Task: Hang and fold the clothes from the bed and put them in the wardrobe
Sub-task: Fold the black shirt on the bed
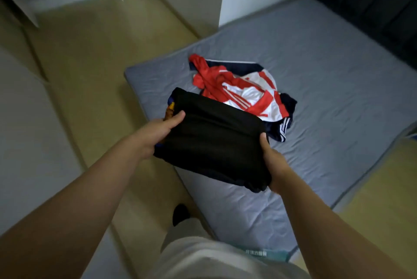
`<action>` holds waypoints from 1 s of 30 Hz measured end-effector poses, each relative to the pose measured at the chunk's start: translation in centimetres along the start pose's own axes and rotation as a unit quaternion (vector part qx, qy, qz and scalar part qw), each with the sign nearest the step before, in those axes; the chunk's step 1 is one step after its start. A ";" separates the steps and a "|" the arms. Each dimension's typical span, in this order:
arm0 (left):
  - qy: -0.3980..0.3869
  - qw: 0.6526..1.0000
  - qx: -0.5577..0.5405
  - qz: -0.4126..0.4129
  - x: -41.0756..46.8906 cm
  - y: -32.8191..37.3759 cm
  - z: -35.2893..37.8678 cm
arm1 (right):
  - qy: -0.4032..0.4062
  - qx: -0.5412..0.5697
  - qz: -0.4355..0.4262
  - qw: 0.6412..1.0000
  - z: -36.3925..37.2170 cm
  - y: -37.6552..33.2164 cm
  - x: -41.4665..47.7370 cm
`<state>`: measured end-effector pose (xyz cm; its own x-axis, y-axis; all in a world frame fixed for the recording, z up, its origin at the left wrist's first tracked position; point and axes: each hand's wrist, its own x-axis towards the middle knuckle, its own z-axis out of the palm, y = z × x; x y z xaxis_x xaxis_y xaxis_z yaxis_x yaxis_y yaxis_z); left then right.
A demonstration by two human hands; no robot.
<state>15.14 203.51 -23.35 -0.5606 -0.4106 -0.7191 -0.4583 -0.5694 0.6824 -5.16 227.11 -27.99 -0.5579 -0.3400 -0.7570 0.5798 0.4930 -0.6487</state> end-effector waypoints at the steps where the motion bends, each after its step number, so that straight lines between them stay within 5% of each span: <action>1: 0.008 1.000 0.000 0.023 -1.2 0.7 -0.5 | -0.021 0.020 -0.005 1.000 0.6 -1.1 -1.0; 5: 0.032 0.996 -0.019 0.080 -5.6 1.5 -1.4 | -0.117 0.042 0.032 0.992 0.9 -4.9 -5.5; 10: 0.055 0.986 -0.110 0.113 -10.8 0.0 -0.6 | -0.124 -0.020 0.047 0.991 -0.4 -5.3 -9.1; 19: 0.141 0.970 -0.129 0.148 -20.2 -1.2 -0.3 | -0.080 -0.035 -0.078 0.993 1.9 -7.2 -16.0; 30: 0.168 0.956 -0.155 0.186 -23.4 4.4 -10.7 | -0.099 -0.086 -0.160 0.978 14.3 -13.5 -17.6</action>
<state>33.60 202.99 -4.97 -0.3683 -0.8018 -0.4707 -0.0150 -0.5011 0.8653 5.36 214.97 -7.05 -0.5594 -0.6388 -0.5282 0.2767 0.4568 -0.8454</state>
